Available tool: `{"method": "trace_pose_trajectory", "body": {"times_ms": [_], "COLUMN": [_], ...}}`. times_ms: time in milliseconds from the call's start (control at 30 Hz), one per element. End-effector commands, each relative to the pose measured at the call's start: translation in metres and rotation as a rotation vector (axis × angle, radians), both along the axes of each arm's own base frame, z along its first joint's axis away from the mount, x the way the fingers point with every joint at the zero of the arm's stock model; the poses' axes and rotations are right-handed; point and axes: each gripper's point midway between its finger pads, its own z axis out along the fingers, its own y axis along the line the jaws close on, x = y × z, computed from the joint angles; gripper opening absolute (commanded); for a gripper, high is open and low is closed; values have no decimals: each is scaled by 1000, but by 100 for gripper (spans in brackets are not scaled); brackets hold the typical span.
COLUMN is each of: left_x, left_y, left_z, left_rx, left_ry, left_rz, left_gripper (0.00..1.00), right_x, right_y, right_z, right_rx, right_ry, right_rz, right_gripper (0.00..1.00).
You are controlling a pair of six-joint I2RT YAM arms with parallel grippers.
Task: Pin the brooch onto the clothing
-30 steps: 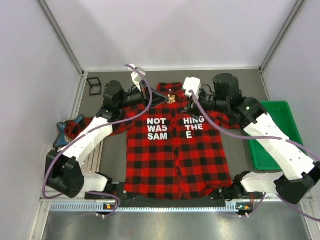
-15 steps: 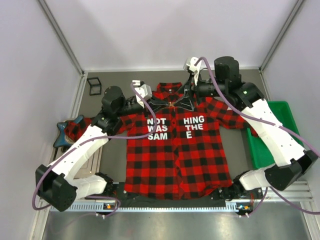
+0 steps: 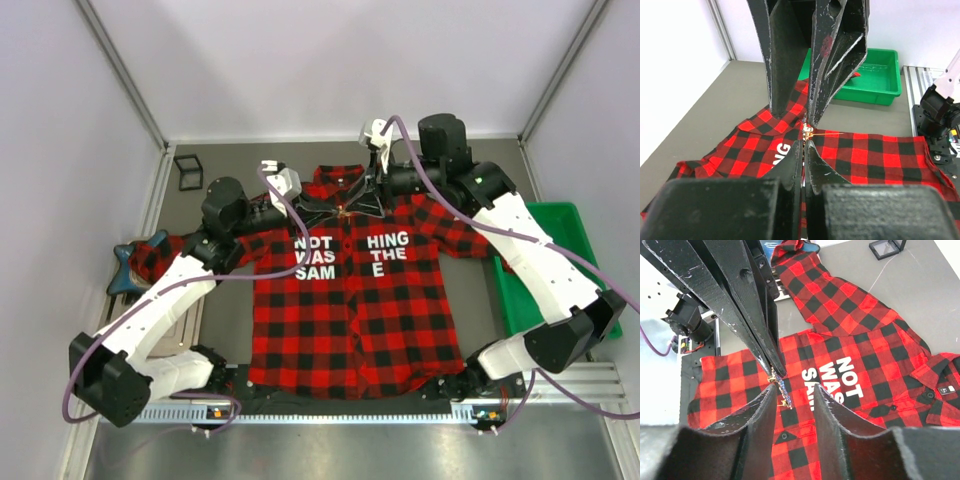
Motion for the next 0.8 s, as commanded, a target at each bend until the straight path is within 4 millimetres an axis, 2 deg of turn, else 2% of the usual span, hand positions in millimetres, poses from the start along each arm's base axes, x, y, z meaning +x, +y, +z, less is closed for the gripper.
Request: {"method": "trace_pose_trajectory", "body": {"times_ms": [0, 67, 100, 133, 167, 233, 267, 300, 400, 633, 767], "left_x": [-7, -9, -9, -8, -8, -6, -6, -3, -10, -14, -20], "left_y": [2, 1, 1, 2, 3, 7, 9, 11, 8, 6, 6], "left_z": [25, 27, 27, 26, 32, 31, 39, 38, 38, 37, 40], "left_rx": [-99, -113, -117, -123, -145, -174, -202, -209, -217, -216, -221], "left_ry": [3, 18, 23, 44, 34, 93, 76, 92, 102, 100, 99], "left_rz": [6, -3, -4, -3, -6, -18, -30, -33, -90, -125, -151], "left_gripper": [0, 0, 0, 0, 0, 0, 0, 0, 0, 0, 0], "right_x": [-10, -8, -7, -6, -7, -8, -9, -11, -15, -21, -26], "right_y": [-1, -4, -6, -8, -10, -17, -18, -21, -20, -17, -17], "right_z": [12, 13, 12, 13, 15, 20, 20, 19, 21, 28, 25], "right_rx": [23, 13, 10, 13, 18, 27, 28, 26, 43, 68, 71], "right_ry": [-62, -79, -75, -75, -77, -103, -111, -125, -116, -114, -136], "right_rz": [45, 28, 17, 12, 13, 8, 14, 19, 39, 70, 110], "right_gripper": [34, 38, 44, 46, 46, 46, 46, 42, 38, 34, 16]}}
